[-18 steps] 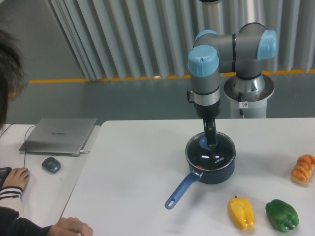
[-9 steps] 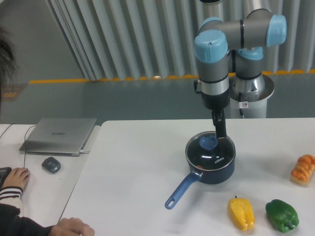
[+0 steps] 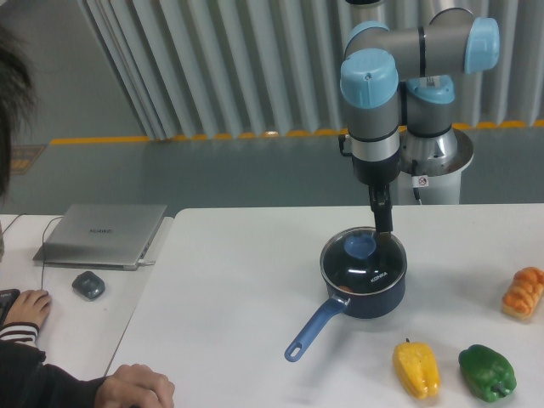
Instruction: Open the lid
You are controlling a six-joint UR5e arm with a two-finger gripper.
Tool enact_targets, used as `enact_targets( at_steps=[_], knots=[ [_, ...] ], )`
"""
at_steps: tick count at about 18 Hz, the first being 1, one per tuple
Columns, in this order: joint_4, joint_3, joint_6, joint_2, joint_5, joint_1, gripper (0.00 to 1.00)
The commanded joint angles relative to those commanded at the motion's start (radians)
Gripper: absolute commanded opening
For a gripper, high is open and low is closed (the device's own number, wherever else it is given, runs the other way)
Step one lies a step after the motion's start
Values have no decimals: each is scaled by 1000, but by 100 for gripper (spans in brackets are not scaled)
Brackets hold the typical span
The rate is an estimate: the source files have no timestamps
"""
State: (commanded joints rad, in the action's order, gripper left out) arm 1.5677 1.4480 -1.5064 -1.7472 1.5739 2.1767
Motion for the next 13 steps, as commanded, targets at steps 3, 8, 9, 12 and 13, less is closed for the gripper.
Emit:
enact_targets(
  at_steps=[3, 8, 9, 12, 13],
  knots=[
    [0, 6, 0, 2, -35, 5, 100],
    [0, 5, 0, 2, -44, 8, 100],
    [0, 5, 0, 3, -54, 12, 100],
    [5, 5, 0, 17, -71, 32, 100],
    [5, 5, 0, 17, -69, 35, 100]
  ],
)
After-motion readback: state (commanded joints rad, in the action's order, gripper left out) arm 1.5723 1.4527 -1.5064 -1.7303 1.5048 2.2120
